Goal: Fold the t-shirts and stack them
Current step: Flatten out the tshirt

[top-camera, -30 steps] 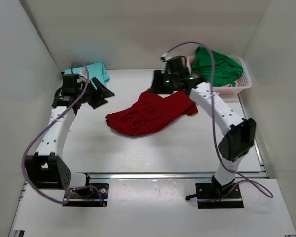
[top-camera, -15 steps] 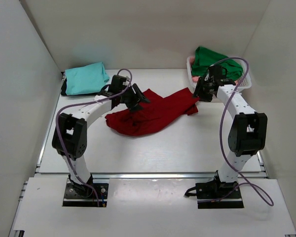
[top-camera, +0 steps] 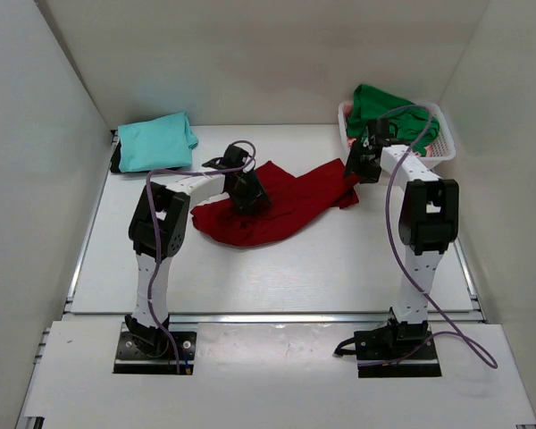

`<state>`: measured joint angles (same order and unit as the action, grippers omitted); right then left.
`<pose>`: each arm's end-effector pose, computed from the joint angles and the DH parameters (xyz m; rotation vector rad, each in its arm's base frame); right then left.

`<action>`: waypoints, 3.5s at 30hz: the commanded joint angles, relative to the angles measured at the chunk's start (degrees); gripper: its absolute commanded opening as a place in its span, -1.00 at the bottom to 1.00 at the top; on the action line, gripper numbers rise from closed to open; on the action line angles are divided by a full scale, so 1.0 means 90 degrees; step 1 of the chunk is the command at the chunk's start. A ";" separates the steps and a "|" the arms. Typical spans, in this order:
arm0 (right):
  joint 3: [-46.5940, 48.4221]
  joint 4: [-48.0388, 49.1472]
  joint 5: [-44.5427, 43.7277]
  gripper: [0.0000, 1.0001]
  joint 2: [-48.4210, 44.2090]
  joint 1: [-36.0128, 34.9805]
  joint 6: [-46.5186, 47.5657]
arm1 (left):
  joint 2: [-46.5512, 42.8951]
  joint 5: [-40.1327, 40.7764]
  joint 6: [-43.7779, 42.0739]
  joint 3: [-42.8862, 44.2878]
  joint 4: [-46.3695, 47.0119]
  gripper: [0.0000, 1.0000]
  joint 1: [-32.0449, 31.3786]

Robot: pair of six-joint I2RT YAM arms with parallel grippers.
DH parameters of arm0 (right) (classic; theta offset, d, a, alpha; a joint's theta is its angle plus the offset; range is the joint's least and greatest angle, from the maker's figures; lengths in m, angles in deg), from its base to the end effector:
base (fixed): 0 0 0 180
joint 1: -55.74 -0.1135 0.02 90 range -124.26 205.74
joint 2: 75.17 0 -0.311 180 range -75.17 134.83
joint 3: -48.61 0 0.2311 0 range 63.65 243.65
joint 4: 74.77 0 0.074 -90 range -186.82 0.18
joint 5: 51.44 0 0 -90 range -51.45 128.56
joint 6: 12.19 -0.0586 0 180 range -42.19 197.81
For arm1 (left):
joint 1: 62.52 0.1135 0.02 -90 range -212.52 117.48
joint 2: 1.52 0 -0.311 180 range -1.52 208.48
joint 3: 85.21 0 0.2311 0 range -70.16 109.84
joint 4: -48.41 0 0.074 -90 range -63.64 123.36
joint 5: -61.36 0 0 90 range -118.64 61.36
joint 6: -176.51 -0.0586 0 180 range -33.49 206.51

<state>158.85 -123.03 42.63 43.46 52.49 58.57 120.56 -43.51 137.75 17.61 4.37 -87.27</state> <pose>0.4695 0.0308 0.2421 0.3309 2.5527 0.2400 0.4133 -0.2071 0.1841 -0.5665 2.7916 -0.7087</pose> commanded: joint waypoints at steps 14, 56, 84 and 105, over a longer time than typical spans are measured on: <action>0.1092 -0.0441 -0.0853 -1.00 -0.0288 -0.0343 0.0263 | -0.1074 -0.0456 -0.0606 -0.0329 0.0165 -1.00 0.0542; 0.4388 -0.1134 0.2594 -1.00 -0.0664 -0.0488 -0.0488 | -0.0921 -0.3150 0.0758 0.5771 0.0181 -1.00 0.3687; -0.5608 -0.0928 0.1588 -0.10 -0.6989 0.0799 -0.1047 | -0.9191 -0.1814 0.0155 -0.7447 0.0865 -0.01 0.2996; -0.3742 -0.0383 0.0631 -0.17 -0.4305 0.0000 -0.0078 | -0.5644 0.0187 -0.2108 -0.4655 0.0936 -1.00 0.2917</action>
<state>122.81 -127.58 48.88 3.57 52.16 57.04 71.82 -46.18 122.63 -25.30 11.82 -60.04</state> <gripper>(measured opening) 0.422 0.024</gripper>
